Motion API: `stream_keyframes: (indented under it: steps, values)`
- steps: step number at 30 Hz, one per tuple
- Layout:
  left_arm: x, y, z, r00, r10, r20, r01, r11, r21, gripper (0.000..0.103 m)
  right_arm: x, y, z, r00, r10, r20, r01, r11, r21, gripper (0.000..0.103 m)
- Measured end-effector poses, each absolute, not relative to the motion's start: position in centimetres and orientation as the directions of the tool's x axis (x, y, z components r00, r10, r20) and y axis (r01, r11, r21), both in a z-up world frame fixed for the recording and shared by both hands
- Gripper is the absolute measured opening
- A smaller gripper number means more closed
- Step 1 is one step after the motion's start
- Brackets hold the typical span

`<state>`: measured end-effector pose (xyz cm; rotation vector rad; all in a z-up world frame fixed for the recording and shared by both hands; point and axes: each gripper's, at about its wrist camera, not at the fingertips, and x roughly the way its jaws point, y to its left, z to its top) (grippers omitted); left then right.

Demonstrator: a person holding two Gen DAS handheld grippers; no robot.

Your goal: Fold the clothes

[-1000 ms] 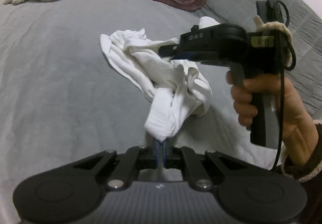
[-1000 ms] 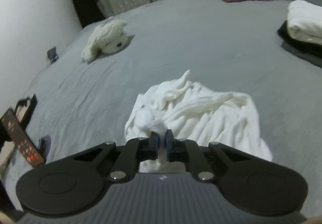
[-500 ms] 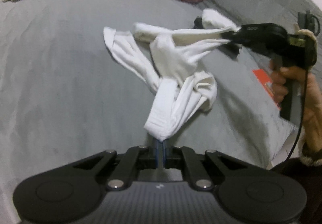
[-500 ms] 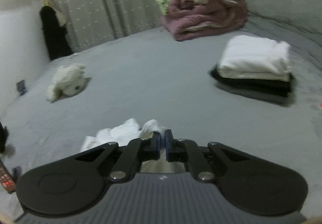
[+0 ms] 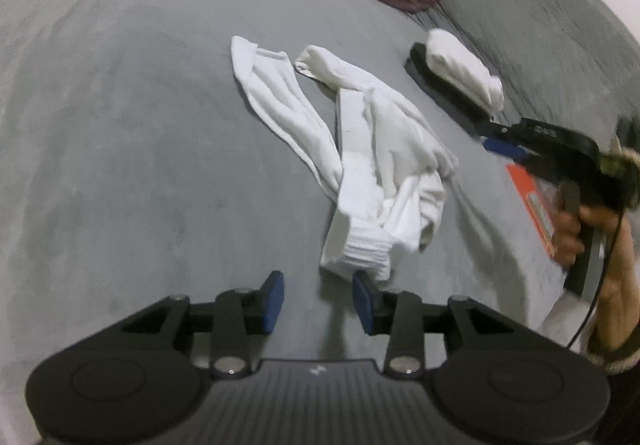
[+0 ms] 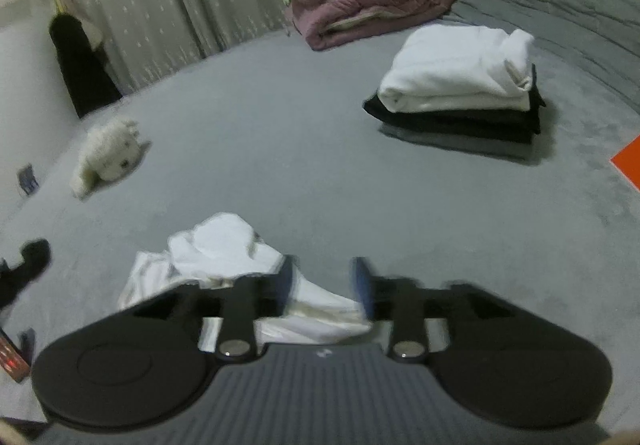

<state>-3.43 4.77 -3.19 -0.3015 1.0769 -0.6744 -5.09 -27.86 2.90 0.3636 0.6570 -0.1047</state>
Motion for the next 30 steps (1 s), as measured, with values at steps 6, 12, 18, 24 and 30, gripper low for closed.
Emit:
stream_keyframes:
  steps: [6, 12, 18, 24, 30]
  values:
    - [-2.6, 4.4, -3.1, 0.316, -0.663, -0.679, 0.322, 0.748, -0.580, 0.041, -4.4, -25.2, 2.8, 0.785, 0.162, -0.599, 0.093, 0.924, 0.372, 0.047]
    - [-2.0, 4.9, -1.9, 0.351, -0.667, -0.657, 0.326, 0.745, -0.582, 0.043, -2.9, -21.9, 2.0, 0.750, 0.251, -0.612, 0.006, 0.922, 0.386, 0.047]
    - [-1.2, 5.8, -1.2, 0.386, -0.665, -0.639, 0.312, 0.746, -0.588, 0.047, -1.1, -20.2, 0.9, 0.720, 0.289, -0.631, -0.012, 0.914, 0.406, 0.047]
    - [-0.6, 3.9, -3.0, 0.333, -0.642, -0.691, 0.314, 0.766, -0.560, 0.047, 0.5, -19.4, -0.7, 0.701, 0.266, -0.661, 0.007, 0.925, 0.380, 0.047]
    - [-0.5, 3.0, -4.2, 0.307, -0.643, -0.702, 0.321, 0.764, -0.559, 0.047, 1.2, -18.8, -1.9, 0.693, 0.272, -0.667, -0.029, 0.936, 0.352, 0.020]
